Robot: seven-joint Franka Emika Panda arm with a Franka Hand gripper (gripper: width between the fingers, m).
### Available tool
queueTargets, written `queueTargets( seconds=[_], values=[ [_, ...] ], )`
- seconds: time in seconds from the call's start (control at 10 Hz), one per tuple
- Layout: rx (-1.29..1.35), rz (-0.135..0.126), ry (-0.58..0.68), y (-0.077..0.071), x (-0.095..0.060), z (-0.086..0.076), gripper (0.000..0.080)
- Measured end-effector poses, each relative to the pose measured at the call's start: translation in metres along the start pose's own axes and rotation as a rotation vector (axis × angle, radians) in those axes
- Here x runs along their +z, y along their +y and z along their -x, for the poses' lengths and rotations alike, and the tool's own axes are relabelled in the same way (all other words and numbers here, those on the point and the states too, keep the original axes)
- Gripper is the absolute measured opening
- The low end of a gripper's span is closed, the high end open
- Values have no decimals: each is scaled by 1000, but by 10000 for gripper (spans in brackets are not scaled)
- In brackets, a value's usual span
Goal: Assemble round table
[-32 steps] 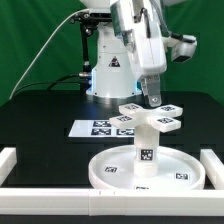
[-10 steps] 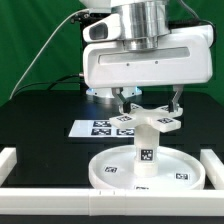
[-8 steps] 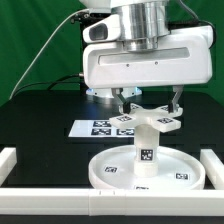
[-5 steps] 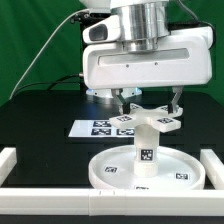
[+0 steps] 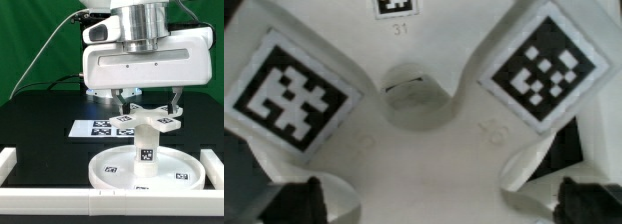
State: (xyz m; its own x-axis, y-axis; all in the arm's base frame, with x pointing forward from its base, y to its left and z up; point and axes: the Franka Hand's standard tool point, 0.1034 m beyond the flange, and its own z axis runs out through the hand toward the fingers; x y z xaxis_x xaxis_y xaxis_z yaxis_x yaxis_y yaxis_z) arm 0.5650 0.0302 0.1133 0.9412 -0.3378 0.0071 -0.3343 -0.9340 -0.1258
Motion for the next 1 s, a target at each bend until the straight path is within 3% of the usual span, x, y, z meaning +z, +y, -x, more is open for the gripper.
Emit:
queueTargets(
  seconds=[0.7,0.8,0.9,1.0],
  values=[
    [25,26,-56,5,20,6,649],
    [26,26,-56,5,20,6,523],
    [39,26,-56,5,20,6,449],
    [52,26,-56,5,20,6,449]
  ],
)
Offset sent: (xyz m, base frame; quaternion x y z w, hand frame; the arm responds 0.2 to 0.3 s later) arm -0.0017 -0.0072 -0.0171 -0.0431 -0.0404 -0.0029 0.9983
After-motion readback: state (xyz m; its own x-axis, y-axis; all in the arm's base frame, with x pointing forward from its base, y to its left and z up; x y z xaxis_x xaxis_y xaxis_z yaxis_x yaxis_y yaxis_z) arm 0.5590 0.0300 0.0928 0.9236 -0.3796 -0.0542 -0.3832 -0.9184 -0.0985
